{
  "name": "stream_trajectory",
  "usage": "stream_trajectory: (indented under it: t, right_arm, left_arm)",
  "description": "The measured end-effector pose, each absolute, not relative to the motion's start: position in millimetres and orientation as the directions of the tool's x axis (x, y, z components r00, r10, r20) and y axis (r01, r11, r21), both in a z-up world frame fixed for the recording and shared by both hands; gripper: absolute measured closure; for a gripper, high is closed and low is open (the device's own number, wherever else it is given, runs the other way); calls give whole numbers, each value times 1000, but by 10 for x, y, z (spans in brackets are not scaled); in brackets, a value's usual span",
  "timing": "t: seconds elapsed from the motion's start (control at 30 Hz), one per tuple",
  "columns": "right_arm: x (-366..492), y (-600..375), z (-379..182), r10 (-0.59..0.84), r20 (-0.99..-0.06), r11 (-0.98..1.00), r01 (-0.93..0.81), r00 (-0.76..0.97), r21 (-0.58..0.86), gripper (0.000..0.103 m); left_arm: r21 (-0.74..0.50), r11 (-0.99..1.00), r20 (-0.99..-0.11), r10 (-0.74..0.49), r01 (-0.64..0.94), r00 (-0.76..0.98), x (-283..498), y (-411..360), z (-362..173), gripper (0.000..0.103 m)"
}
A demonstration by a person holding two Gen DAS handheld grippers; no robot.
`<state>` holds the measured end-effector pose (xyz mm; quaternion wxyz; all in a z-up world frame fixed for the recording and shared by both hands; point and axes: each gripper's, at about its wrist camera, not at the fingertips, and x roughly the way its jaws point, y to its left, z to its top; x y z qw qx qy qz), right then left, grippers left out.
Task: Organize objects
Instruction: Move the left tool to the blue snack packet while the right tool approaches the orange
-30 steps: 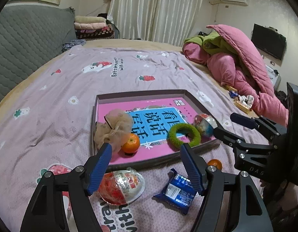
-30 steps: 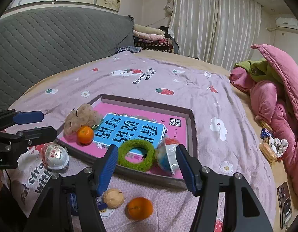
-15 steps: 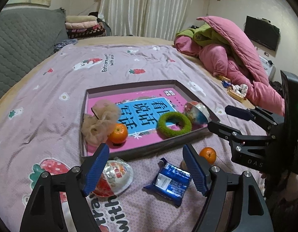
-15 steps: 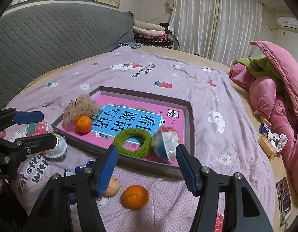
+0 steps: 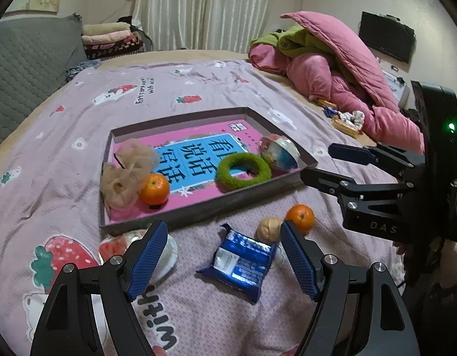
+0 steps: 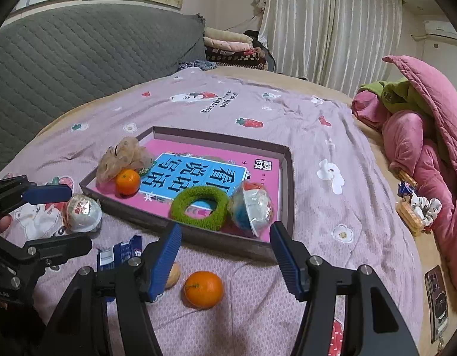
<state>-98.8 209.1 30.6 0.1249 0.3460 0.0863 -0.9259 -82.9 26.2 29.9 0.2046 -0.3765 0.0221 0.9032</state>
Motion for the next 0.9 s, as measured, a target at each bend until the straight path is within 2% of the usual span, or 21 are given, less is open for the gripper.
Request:
stream_trajectory:
  t: [0.9]
  right_arm:
    - [-837,2129,163,-169,-711,-936,337,-683,-102,41]
  left_arm:
    - [-124,-864,-740,408,-487,-535,-704,395,22,24]
